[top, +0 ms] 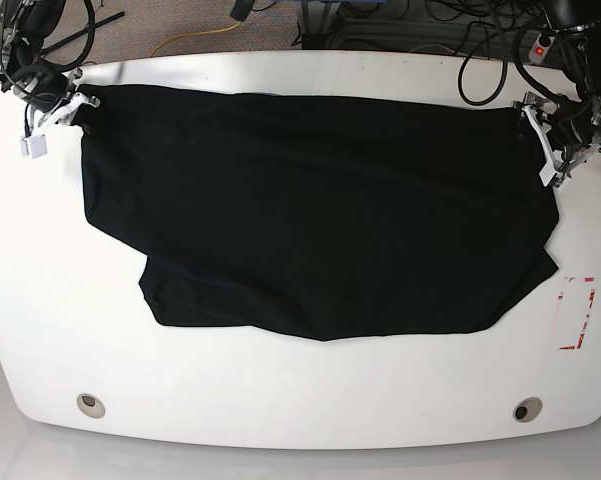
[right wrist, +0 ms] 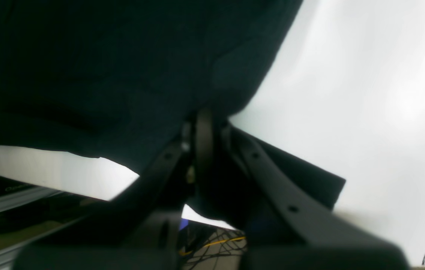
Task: Fold the T-shirt properly
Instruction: 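Hold the shirt edge with both grippers, laying it flat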
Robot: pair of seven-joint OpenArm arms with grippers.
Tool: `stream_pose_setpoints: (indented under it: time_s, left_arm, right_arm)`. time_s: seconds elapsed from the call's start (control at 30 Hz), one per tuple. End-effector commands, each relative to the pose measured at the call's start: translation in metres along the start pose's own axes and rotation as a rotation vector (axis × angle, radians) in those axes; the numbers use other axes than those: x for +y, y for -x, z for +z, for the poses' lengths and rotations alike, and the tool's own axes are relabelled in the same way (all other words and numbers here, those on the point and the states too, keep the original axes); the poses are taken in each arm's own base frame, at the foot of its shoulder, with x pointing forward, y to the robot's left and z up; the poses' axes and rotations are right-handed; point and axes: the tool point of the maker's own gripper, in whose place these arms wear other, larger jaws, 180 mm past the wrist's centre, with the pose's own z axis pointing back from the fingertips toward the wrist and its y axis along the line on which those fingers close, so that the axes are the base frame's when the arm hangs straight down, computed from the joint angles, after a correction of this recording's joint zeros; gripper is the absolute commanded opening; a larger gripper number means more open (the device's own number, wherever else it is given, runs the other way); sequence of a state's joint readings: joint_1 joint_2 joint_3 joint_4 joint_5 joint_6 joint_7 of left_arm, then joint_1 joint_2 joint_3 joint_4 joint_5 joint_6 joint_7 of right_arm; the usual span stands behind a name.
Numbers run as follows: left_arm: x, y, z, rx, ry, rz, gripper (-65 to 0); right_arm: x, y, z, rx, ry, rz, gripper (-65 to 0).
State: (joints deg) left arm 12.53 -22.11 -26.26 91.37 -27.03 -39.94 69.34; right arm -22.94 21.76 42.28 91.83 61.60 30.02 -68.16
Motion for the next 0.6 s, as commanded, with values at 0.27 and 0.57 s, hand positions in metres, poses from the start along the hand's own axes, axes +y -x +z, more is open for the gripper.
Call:
stream_pose_setpoints:
  time_s: [0.27,0.57]
  left_arm:
    - [0.007,-0.009,0.008,-0.027,-0.023,-0.018,-53.7]
    - [0.003,-0.024,0.023,-0.074,-0.057,-0.082,-60.4]
  right_arm:
    - [0.003,-0.014,0.005,-0.035,-0.007,0.03,-65.0]
    - [0.003,-0.014,0.005,-0.035,-0.007,0.03,-65.0]
